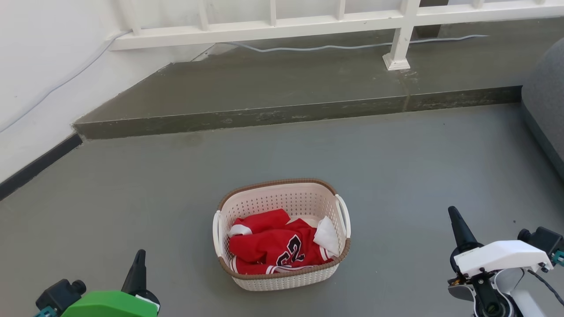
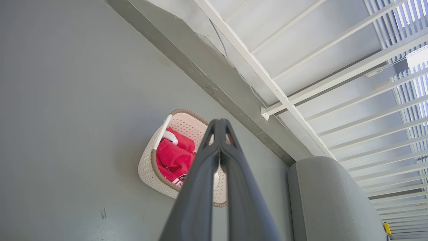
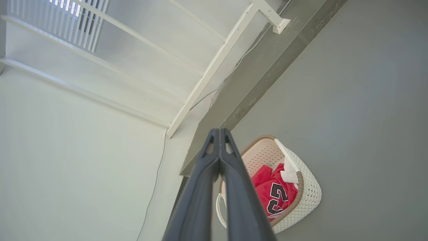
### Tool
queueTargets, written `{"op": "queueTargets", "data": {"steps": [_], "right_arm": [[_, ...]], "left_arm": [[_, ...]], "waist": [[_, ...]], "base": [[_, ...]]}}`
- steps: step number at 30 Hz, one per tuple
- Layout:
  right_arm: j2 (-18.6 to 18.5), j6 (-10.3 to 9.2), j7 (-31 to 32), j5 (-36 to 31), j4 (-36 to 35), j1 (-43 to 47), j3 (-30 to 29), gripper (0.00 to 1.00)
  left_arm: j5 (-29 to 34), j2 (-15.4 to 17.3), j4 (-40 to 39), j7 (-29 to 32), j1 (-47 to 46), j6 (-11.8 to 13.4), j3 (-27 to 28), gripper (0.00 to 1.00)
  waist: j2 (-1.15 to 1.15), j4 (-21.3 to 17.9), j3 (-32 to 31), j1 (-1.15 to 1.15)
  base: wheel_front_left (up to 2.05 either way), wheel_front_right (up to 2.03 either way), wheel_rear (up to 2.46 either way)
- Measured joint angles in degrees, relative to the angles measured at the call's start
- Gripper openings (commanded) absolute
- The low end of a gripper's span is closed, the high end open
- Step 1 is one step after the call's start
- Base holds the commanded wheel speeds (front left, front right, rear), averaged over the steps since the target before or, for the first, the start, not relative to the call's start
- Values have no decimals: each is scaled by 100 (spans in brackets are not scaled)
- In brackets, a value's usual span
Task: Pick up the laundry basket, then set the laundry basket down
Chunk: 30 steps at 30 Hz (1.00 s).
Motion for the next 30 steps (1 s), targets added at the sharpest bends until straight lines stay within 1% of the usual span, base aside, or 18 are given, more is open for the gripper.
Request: {"op": "queueTargets", "data": {"steps": [15, 22, 25, 30], "right_arm": [[76, 189, 221, 947, 19, -120, -371, 0], [112, 289, 341, 1416, 40, -148, -543, 0], [133, 300, 396, 1595, 45, -192, -617, 0], [160, 391, 474, 1924, 54, -248, -740, 0]], "left_arm": [[-1028, 0, 119, 201, -213, -154, 226, 0], [-1505, 0, 178, 320, -271, -283, 326, 0], [-1716, 0, 201, 355, -326, -305, 379, 0], [-2064, 0, 229, 446, -414, -356, 447, 0]], "waist": [[0, 42, 28, 0], [0, 62, 42, 0], [0, 71, 47, 0], [0, 85, 57, 0]], "base": [[0, 0, 0], [0, 0, 0], [0, 0, 0], [0, 0, 0]]}}
